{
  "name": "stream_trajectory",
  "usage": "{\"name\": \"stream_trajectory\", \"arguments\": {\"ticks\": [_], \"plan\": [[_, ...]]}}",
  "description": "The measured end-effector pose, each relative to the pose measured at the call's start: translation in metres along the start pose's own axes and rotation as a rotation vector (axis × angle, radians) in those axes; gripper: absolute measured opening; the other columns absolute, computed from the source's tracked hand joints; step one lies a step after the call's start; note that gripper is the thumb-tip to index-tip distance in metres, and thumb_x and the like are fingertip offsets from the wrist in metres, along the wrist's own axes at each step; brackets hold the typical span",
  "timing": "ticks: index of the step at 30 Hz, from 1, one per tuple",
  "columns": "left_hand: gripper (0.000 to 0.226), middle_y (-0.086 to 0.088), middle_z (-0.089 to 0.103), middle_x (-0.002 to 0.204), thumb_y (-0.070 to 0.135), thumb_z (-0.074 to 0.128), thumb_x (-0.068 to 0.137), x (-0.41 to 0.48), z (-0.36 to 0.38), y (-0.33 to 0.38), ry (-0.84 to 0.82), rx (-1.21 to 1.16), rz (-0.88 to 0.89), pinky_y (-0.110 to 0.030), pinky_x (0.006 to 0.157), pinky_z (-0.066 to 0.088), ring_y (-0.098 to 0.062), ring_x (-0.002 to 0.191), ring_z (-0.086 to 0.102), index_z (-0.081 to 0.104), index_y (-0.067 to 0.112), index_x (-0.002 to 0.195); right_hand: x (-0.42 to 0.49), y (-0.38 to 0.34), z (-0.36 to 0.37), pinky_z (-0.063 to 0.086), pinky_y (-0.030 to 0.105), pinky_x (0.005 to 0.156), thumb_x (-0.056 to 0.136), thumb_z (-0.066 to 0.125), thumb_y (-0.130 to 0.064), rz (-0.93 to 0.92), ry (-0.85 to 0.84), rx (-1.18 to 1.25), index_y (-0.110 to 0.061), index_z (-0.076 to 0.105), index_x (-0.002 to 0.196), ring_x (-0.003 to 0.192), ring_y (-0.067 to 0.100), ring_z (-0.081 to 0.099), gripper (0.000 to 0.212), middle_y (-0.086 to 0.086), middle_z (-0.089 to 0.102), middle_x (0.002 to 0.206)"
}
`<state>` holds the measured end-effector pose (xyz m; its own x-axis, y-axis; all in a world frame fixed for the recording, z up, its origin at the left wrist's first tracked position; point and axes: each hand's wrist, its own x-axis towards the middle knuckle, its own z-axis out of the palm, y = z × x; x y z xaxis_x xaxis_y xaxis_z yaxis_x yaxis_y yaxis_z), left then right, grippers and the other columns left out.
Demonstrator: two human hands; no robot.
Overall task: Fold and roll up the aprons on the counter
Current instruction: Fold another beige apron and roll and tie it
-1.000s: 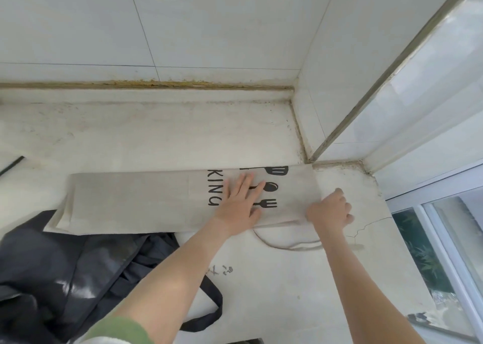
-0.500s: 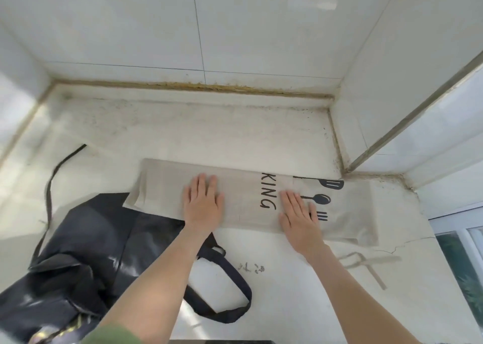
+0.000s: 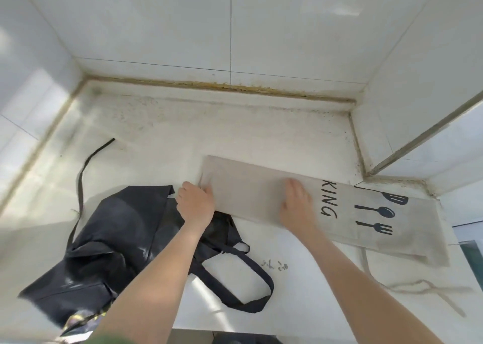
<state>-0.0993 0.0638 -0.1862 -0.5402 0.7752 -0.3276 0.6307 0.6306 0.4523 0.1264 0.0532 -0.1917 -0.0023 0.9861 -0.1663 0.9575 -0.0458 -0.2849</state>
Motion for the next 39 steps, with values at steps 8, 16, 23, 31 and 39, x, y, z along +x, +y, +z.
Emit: {"name": "stream_trajectory", "arguments": {"ticks": [8,16,23,31,39], "plan": [[0.029,-0.017,0.048,0.111,0.030,0.042,0.098,0.024,-0.026,-0.021,-0.173,-0.011,0.164,-0.035,0.087,0.036,-0.035,0.107,0.045,0.060,0.009,0.092,0.008,-0.084,0.056,-0.007,0.039,0.116,0.079,-0.017,-0.054,-0.264,-0.163,-0.065,-0.026,-0.009,0.152,0.146,0.015,-0.014,0.078,-0.008,-0.012,0.159],[0.052,-0.018,0.062,0.098,0.031,0.023,0.106,0.031,-0.023,-0.012,-0.109,-0.083,0.241,-0.030,0.076,0.035,-0.031,0.097,0.058,0.061,-0.004,0.100,0.013,-0.089,0.049,-0.011,0.039,0.116,0.063,-0.036,-0.070,-0.197,-0.206,-0.046,-0.025,-0.022,0.146,0.144,0.010,-0.018,0.095,-0.013,-0.016,0.158],[0.019,-0.002,0.045,0.088,0.016,0.053,0.097,0.036,-0.032,-0.033,-0.021,0.288,0.474,-0.026,0.056,0.040,-0.018,0.071,0.043,0.056,0.015,0.116,0.017,-0.080,0.046,-0.011,0.042,0.116,0.089,-0.006,-0.065,-0.200,-0.247,-0.105,-0.031,-0.018,0.148,0.145,0.013,-0.018,0.069,-0.013,-0.018,0.157],[0.024,-0.008,0.052,0.110,0.024,0.036,0.104,0.036,-0.032,-0.034,-0.001,0.391,0.477,-0.026,0.067,0.044,-0.020,0.095,0.055,0.047,0.007,0.117,0.012,-0.078,0.053,0.003,0.043,0.114,0.090,-0.011,-0.063,-0.214,-0.127,-0.167,-0.024,0.003,0.151,0.146,0.020,0.020,0.073,-0.007,0.013,0.158],[0.019,0.002,0.052,0.071,0.028,0.053,0.083,0.051,-0.042,-0.011,-0.415,-0.144,0.053,-0.027,0.057,0.034,-0.019,0.068,0.049,0.050,0.013,0.071,0.010,-0.086,0.059,0.043,0.048,0.096,0.102,0.017,-0.040,-0.284,-0.041,-0.206,-0.029,0.040,0.142,0.123,0.031,0.053,0.047,0.007,0.052,0.139]]}}
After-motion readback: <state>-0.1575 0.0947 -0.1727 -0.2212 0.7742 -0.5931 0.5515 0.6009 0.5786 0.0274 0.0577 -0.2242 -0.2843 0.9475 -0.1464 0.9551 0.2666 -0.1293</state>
